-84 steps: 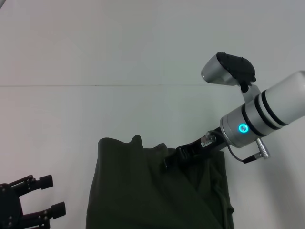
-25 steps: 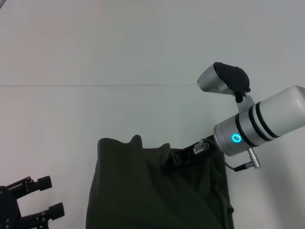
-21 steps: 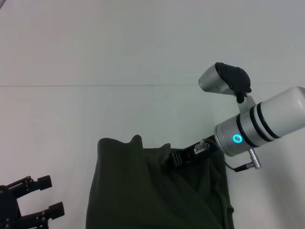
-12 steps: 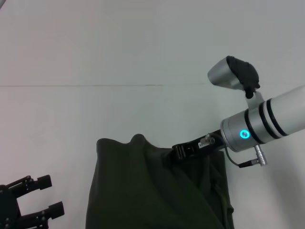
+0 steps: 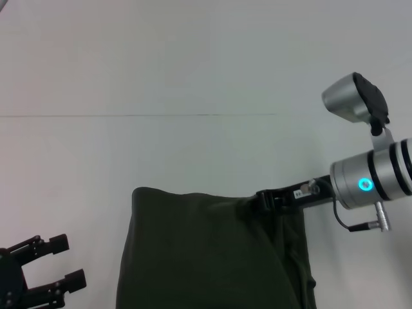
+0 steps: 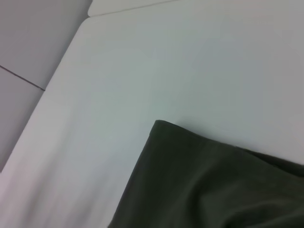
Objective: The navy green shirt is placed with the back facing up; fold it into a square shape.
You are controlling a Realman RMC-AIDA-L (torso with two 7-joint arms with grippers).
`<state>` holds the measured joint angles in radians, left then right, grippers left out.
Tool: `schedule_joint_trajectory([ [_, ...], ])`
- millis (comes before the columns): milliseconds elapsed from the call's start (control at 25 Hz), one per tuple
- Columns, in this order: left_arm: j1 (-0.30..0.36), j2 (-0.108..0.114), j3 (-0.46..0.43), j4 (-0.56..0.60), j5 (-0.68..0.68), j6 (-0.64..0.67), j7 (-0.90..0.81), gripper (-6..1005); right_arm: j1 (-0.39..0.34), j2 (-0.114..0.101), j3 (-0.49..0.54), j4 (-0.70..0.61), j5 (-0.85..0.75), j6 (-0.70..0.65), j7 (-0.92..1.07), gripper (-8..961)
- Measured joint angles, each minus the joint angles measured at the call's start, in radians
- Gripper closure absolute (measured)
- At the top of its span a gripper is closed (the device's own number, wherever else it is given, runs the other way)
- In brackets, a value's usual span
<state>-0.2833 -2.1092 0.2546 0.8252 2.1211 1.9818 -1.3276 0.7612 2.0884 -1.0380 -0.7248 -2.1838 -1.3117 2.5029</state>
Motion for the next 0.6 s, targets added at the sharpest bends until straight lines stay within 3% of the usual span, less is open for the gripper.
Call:
schedule_joint_trajectory([
  [600,0.005,0.0,-0.012,-0.023,-0.004,-0.001,-0.006,149,-0.066,-0.016,0.004,-0.013,0.0,-0.001,-0.05,920],
])
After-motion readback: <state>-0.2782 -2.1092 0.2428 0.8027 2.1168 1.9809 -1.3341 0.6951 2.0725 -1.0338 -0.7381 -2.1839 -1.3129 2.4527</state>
